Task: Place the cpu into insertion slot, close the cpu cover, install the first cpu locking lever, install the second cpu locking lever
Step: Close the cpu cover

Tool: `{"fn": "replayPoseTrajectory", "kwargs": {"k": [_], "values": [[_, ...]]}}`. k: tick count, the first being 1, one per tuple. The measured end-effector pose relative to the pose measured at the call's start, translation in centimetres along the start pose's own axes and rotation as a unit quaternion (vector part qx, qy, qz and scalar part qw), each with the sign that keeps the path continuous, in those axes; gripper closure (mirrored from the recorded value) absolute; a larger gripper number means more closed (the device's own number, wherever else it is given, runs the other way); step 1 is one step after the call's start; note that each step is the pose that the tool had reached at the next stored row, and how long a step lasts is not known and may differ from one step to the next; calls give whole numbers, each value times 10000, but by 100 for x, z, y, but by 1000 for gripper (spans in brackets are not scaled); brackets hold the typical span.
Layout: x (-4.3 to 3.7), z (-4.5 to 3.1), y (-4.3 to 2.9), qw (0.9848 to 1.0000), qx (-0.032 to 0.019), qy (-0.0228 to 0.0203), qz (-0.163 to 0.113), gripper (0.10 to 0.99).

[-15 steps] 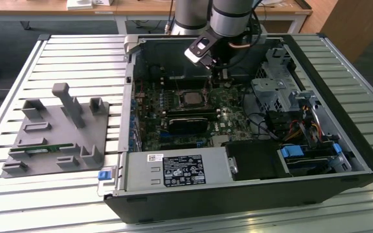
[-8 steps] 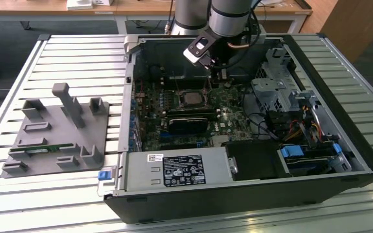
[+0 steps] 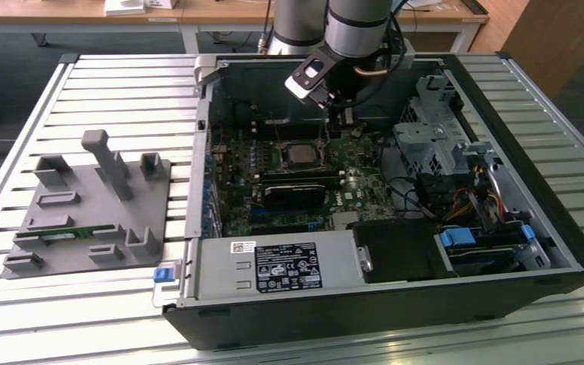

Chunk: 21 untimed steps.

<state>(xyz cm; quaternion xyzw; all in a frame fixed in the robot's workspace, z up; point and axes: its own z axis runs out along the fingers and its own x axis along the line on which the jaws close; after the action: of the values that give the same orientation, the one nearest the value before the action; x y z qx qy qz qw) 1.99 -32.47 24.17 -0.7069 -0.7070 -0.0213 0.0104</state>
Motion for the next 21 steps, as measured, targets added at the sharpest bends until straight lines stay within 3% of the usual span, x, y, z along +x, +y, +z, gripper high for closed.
{"fn": "replayPoseTrajectory", "kwargs": {"k": [21], "values": [[0,2,-73,10000,0,0,0,980]]}}
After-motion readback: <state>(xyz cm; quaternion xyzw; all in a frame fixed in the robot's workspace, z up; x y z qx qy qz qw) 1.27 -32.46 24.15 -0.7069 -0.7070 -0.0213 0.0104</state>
